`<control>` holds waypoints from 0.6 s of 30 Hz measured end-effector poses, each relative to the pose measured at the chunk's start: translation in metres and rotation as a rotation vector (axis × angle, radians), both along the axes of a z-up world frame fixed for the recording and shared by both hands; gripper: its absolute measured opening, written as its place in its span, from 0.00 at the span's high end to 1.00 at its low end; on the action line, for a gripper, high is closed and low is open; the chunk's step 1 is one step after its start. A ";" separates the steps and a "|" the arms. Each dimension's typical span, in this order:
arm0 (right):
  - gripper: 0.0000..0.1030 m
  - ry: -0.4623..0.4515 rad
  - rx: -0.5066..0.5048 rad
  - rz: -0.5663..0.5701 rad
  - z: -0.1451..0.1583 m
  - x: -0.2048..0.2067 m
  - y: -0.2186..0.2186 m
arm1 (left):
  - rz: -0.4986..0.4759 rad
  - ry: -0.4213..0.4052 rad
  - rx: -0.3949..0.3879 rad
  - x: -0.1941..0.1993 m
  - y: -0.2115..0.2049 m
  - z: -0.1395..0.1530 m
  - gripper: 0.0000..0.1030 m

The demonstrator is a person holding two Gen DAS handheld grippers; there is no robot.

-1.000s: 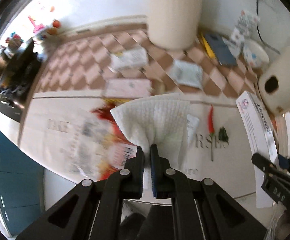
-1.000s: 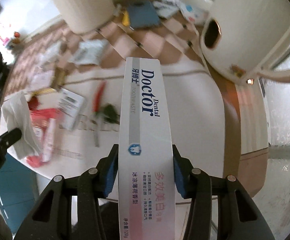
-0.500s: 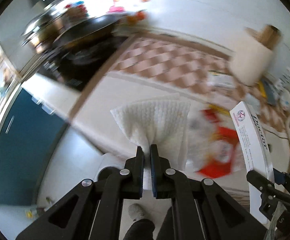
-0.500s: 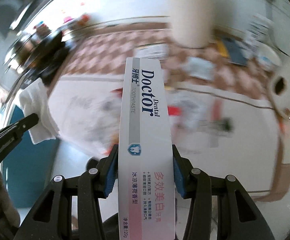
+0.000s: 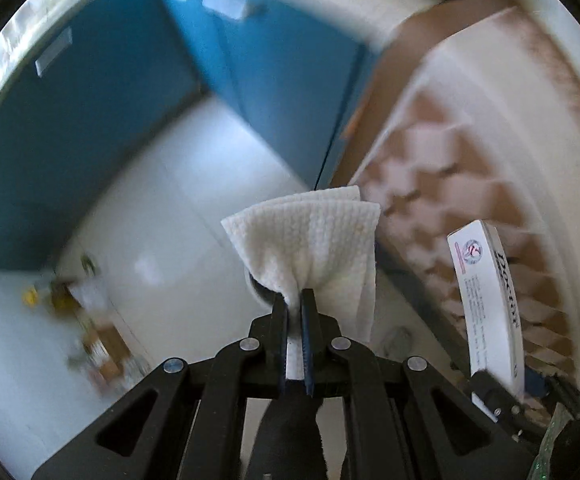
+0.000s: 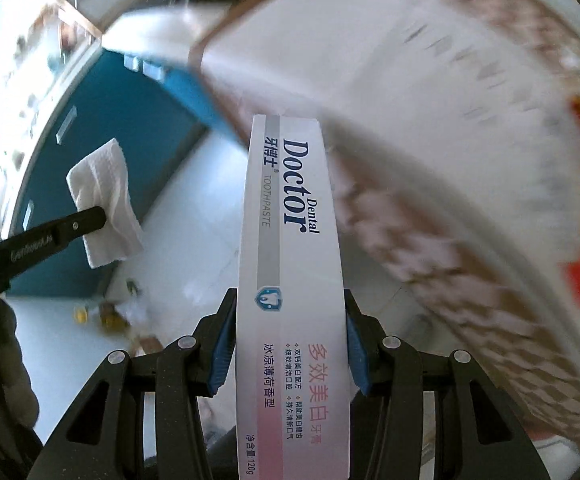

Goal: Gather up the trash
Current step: 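Carry tissue and toothpaste box to the floor bin and open both tools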

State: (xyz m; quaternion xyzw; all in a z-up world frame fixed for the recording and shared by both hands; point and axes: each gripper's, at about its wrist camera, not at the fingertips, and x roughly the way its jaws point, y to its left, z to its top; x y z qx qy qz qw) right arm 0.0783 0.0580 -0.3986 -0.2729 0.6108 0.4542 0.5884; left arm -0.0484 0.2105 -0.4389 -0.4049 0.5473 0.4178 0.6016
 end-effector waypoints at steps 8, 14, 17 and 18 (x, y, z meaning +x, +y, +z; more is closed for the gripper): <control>0.52 0.051 -0.174 0.096 -0.178 -0.057 0.038 | 0.085 -0.024 -0.260 -0.038 0.031 -0.205 0.96; 0.52 0.054 -0.290 0.161 -0.319 -0.074 0.066 | 0.111 -0.023 -0.395 -0.055 0.038 -0.336 0.96; 0.52 0.061 -0.325 0.178 -0.369 -0.076 0.080 | 0.125 -0.023 -0.446 -0.067 0.040 -0.379 0.96; 0.52 0.062 -0.339 0.189 -0.385 -0.078 0.085 | 0.124 -0.021 -0.453 -0.069 0.037 -0.386 0.96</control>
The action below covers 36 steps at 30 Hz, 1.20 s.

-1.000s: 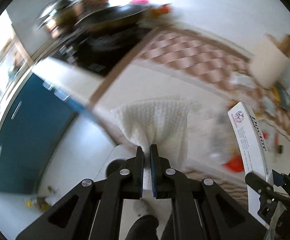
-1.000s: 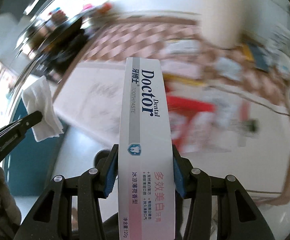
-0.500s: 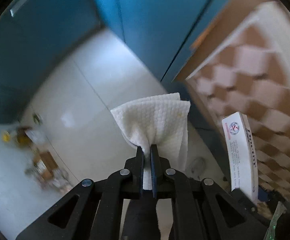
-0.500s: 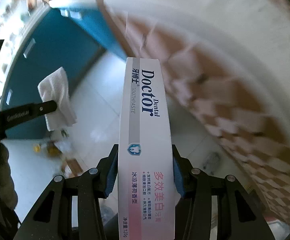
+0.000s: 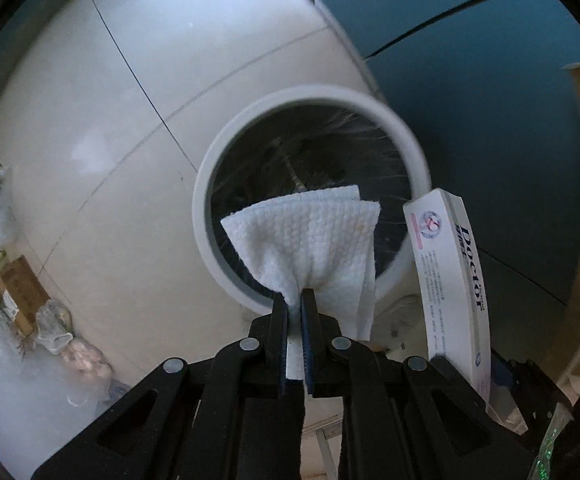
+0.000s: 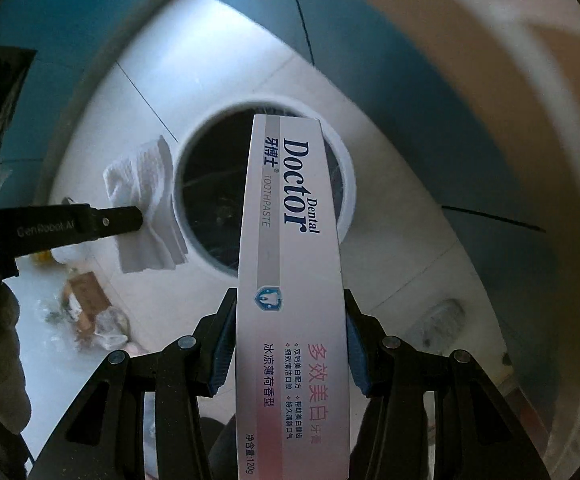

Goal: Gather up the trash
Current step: 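Carry tissue and toothpaste box to the floor bin and open both tools, then raise both tools back toward the counter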

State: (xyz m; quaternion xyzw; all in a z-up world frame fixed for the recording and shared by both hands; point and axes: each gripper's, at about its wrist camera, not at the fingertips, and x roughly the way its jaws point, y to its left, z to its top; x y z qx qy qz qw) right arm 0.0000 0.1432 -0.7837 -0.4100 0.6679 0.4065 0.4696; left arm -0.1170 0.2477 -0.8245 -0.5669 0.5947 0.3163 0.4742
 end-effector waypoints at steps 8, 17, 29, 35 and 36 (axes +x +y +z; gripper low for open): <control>0.50 0.029 -0.092 0.023 -0.089 0.004 0.006 | -0.014 0.021 -0.014 0.006 -0.001 -0.010 0.74; 0.04 0.007 -0.064 0.047 -0.062 0.009 0.010 | -0.066 0.122 0.161 -0.015 -0.006 0.057 0.01; 0.00 -0.066 0.081 0.035 0.096 0.002 0.002 | -0.056 0.199 0.353 -0.039 -0.042 0.234 0.01; 0.00 -0.080 0.161 0.013 0.208 0.006 -0.013 | -0.040 0.178 0.416 -0.040 -0.068 0.327 0.01; 0.00 -0.083 0.175 0.010 0.228 0.007 -0.017 | -0.038 0.172 0.429 -0.039 -0.073 0.346 0.01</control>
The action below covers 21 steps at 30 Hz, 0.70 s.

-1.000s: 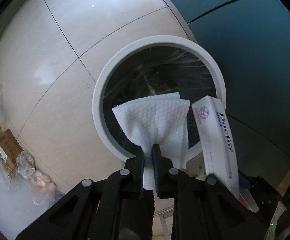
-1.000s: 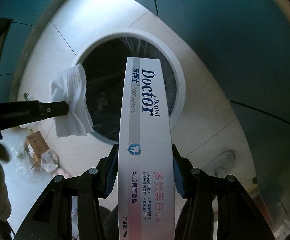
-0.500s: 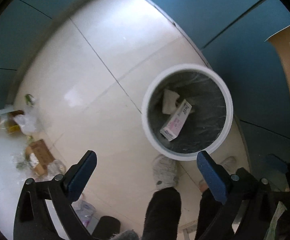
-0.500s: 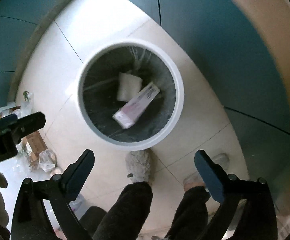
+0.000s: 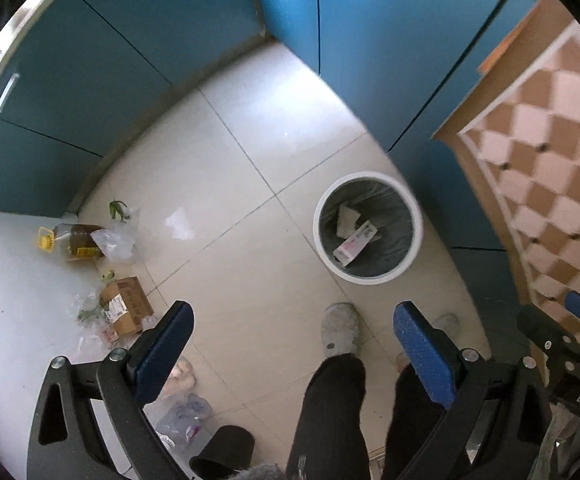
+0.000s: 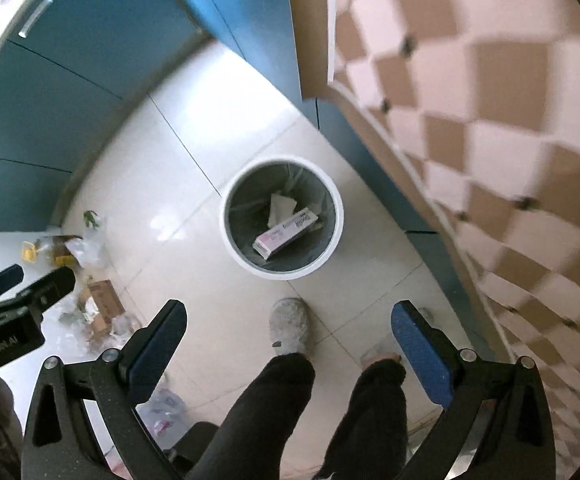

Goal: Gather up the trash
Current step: 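Raise both tools back toward the counter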

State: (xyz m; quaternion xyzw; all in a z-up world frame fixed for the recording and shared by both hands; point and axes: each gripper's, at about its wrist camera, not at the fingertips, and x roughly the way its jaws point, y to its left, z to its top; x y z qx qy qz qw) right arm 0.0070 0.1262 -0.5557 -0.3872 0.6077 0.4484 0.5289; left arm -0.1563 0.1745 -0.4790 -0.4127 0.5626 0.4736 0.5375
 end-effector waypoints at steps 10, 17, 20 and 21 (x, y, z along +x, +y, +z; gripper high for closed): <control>0.00 -0.002 0.126 -0.005 0.165 0.009 -0.038 | -0.052 -0.066 0.102 0.021 -0.034 0.112 0.01; 0.00 0.043 0.227 -0.052 0.243 0.029 -0.061 | -0.113 -0.111 0.227 0.064 -0.045 0.190 0.01; 0.00 0.064 0.285 -0.109 0.274 0.057 -0.075 | -0.166 -0.157 0.283 0.105 -0.045 0.221 0.00; 0.00 0.065 0.302 -0.131 0.283 0.069 -0.080 | -0.185 -0.167 0.297 0.117 -0.045 0.227 0.00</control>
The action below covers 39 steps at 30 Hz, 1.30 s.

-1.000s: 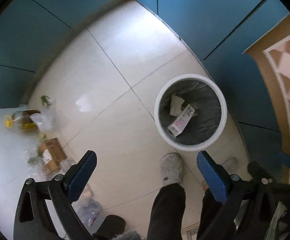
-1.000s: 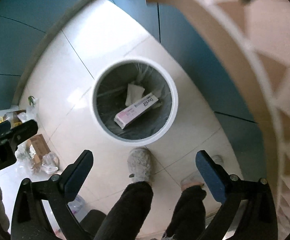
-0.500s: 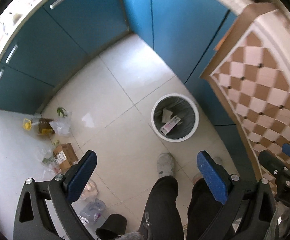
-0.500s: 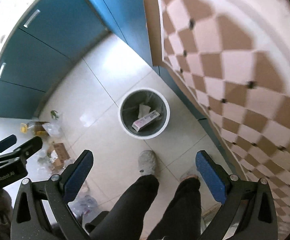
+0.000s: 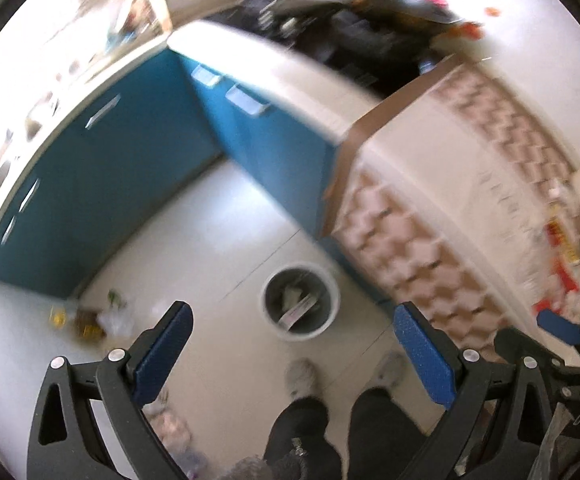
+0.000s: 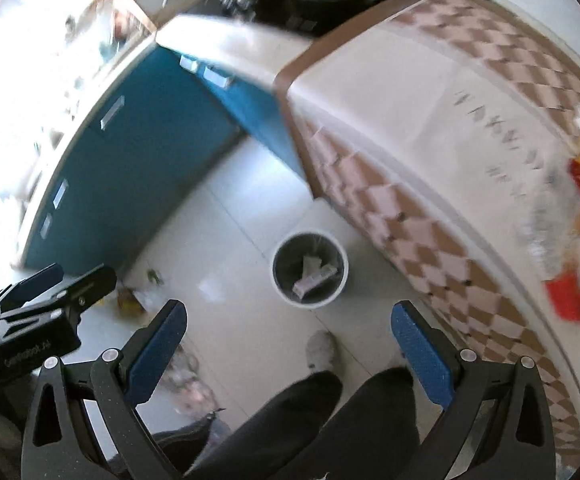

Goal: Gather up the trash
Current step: 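Raise both tools back toward the counter, then grasp the yellow-red medicine box with the left tool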

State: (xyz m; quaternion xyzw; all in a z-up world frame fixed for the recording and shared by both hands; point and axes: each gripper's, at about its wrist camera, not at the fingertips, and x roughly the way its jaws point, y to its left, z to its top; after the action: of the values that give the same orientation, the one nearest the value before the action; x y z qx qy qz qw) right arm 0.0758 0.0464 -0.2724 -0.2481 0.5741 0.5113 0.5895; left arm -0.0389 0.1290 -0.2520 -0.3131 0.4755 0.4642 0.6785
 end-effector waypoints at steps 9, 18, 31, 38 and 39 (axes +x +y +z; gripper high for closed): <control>0.00 -0.047 0.065 -0.427 0.060 0.179 -0.121 | -0.316 -0.021 0.044 0.203 -0.055 0.023 0.00; 0.32 -0.035 -0.077 -0.899 -0.010 0.367 -0.285 | -0.615 0.151 0.011 0.390 -0.122 -0.039 0.00; 0.46 0.089 -0.142 -0.896 -0.089 0.438 -0.307 | -1.420 0.623 0.290 0.522 -0.178 -0.114 0.01; 0.68 0.085 -0.125 -0.871 -0.095 0.437 -0.294 | -1.554 0.704 0.211 0.535 -0.182 -0.145 0.00; 0.71 0.085 -0.126 -0.867 -0.096 0.437 -0.292 | -1.553 0.698 0.188 0.538 -0.181 -0.145 0.00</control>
State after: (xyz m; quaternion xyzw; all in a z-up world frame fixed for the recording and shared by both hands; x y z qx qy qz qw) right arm 0.5132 -0.2457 -0.3686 0.0014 0.6790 0.1906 0.7090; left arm 0.4987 -0.0518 -0.3973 0.3199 0.6961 -0.0249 0.6422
